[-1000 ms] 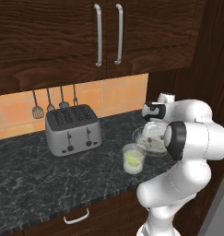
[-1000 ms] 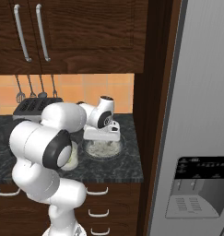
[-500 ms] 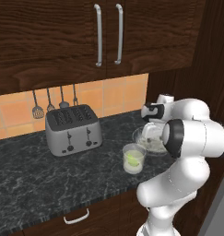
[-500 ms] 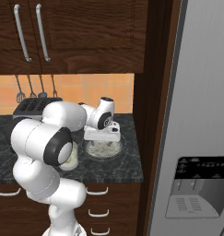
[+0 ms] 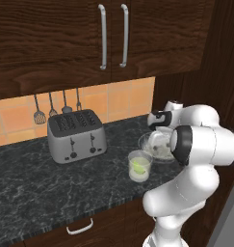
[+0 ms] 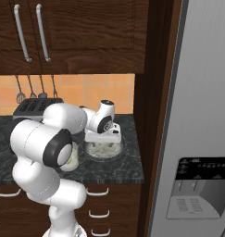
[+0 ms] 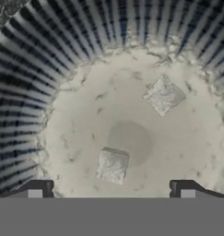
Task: Grab a lemon wedge from the fridge and one ice cube from the ice bowl, and put them in the glass of lemonade.
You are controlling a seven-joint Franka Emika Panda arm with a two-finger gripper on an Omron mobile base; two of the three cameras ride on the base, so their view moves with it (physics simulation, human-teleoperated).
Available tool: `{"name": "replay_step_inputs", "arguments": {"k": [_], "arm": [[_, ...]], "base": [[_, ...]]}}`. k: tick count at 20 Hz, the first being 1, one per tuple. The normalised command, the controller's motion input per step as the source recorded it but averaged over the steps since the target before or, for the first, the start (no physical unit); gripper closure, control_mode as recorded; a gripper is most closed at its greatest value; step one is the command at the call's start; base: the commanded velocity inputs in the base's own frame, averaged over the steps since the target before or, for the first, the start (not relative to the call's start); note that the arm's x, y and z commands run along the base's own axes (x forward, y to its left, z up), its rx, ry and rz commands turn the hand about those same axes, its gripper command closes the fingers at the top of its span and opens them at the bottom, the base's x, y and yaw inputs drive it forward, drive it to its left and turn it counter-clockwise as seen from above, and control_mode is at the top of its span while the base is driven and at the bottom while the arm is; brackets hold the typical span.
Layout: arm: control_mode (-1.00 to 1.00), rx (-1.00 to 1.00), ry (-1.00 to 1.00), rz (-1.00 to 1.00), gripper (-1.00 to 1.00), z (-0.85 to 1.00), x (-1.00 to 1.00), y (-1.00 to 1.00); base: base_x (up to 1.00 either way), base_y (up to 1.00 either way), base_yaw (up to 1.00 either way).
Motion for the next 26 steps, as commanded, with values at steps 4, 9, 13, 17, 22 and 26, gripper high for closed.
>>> {"name": "replay_step_inputs", "arguments": {"k": [4, 9, 13, 17, 22, 26], "arm": [[-1.0, 0.0, -0.01, 0.0, -1.0, -0.29, 0.02, 0.0], [-1.0, 0.0, 0.0, 0.0, -1.0, -0.21, 0.05, 0.0], [-1.0, 0.0, 0.0, 0.0, -1.0, -0.22, 0.01, 0.0], [-1.0, 0.0, 0.0, 0.0, -1.0, -0.15, 0.0, 0.0], [-1.0, 0.0, 0.0, 0.0, -1.0, -0.08, 0.0, 0.0], [-1.0, 0.0, 0.0, 0.0, -1.0, 0.0, 0.0, -0.23]], "base": [[0.0, 0.0, 0.0], [0.0, 0.0, 0.0], [0.0, 0.0, 0.0], [0.0, 0.0, 0.0], [0.0, 0.0, 0.0], [0.0, 0.0, 0.0]]}}
